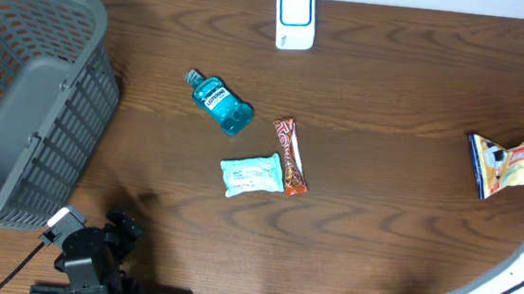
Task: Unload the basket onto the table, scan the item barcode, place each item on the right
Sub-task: 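Move the snack bag to the right table edge and release it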
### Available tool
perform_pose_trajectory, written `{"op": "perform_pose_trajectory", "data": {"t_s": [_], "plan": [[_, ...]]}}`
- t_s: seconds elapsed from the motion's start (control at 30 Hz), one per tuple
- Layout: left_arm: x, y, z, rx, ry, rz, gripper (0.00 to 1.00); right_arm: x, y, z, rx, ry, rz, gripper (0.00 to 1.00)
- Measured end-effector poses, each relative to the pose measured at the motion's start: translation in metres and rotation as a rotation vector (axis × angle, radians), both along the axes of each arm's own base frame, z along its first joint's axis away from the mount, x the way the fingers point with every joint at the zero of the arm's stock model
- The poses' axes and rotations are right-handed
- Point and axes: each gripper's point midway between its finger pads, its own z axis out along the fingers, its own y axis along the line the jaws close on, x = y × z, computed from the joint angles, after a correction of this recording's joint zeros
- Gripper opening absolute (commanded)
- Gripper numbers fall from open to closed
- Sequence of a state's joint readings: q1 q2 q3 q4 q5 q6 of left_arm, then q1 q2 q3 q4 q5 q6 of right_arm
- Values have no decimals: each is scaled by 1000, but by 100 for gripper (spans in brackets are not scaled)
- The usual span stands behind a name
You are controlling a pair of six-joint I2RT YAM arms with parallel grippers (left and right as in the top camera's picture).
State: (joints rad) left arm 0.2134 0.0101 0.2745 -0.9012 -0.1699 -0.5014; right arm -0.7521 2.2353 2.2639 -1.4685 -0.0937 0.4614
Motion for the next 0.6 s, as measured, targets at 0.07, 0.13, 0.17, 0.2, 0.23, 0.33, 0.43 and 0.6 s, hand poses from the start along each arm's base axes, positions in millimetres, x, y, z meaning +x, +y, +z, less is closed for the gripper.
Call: {"op": "perform_pose_trajectory", "data": {"t_s": [0.07,0.13,0.17,0.2,0.23,0.33,0.43,0.6], "plan": [[0,0,0,0,0,0,98,10,13,24,-9,-70,46,95],[0,0,0,0,0,0,98,21,26,43,-30,-124,102,95],[0,0,0,0,0,0,98,26,32,49,-39,-138,126,93],[0,0,0,0,0,0,98,31,39,53,-47,-148,150,93],[0,0,0,0,0,0,98,36,46,54,-52,-149,173,92],[0,0,0,0,0,0,98,47,58,44,-65,-121,213,89],[0,0,0,0,0,0,98,53,63,27,-76,-80,234,85],[0,0,0,0,0,0,98,62,60,-7,-98,-29,245,80]]}}
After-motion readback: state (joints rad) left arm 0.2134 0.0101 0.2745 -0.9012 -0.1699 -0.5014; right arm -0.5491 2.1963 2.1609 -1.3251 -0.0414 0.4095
